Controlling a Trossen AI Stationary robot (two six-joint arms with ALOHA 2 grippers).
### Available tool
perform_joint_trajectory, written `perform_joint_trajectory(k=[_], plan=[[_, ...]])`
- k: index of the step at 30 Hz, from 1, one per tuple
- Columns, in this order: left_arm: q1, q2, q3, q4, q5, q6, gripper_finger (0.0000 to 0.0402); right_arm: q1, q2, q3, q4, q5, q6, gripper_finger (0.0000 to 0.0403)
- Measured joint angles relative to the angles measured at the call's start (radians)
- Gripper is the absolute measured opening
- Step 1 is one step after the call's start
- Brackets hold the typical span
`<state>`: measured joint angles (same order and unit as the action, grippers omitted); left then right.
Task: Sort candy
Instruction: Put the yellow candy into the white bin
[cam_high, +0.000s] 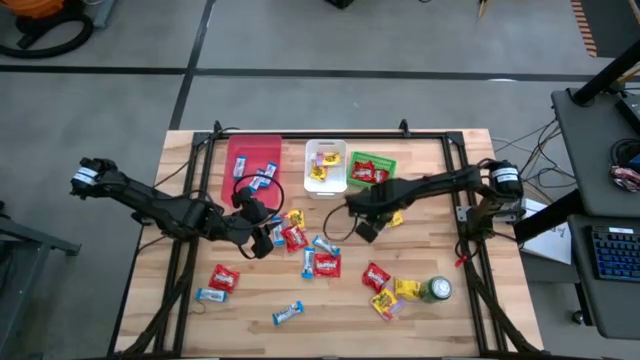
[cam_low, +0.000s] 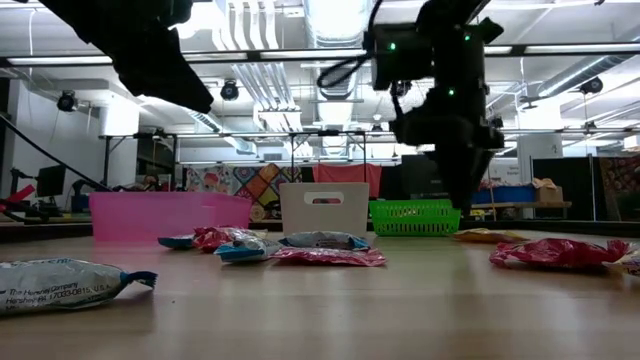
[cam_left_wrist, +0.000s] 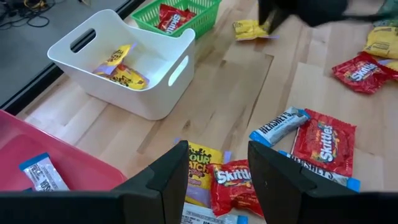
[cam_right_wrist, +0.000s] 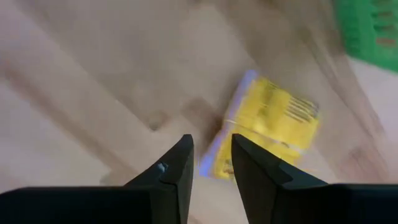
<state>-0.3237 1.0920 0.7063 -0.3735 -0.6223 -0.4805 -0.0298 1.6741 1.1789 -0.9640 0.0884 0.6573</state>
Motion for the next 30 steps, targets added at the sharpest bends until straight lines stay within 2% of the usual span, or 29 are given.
perform_joint_trajectory(k=[4, 9, 12, 13, 14, 17, 20, 25, 30], plan=[[0.000, 0.000, 0.000, 0.000, 0.000, 0.001, 0.0149, 0.002, -0.008, -0.001, 0.071, -0.036, -0.034, 0.0074], [0.000, 0.000, 0.000, 0.001, -0.008, 0.008, 0.0149, -0.003, -0.002, 0.000, 0.079, -0.109, -0.026, 0.0056], [0.000, 0.000, 0.000, 0.001, -0.016, 0.008, 0.0149, 0.010, -0.002, -0.002, 0.091, 0.038, -0.030, 0.0039], [0.000, 0.000, 0.000, 0.001, -0.016, 0.008, 0.0149, 0.011, -0.002, -0.004, 0.086, 0.038, -0.031, 0.0036], [0.000, 0.000, 0.000, 0.001, -0.016, 0.008, 0.0149, 0.009, -0.002, -0.005, 0.085, 0.010, -0.039, 0.0036], [0.000, 0.000, 0.000, 0.001, -0.016, 0.008, 0.0149, -0.019, -0.002, -0.002, 0.175, -0.199, -0.071, 0.0034], [0.000, 0.000, 0.000, 0.001, -0.016, 0.009, 0.0149, -0.003, -0.003, -0.001, 0.373, -0.234, -0.080, 0.0026], [0.000, -0.001, 0.000, 0.004, -0.017, 0.008, 0.0149, 0.037, -0.004, 0.000, 0.706, -0.401, -0.207, 0.0036], [0.000, -0.001, 0.000, 0.006, -0.017, 0.008, 0.0149, 0.040, -0.004, 0.004, 0.706, -0.419, -0.156, 0.0091]])
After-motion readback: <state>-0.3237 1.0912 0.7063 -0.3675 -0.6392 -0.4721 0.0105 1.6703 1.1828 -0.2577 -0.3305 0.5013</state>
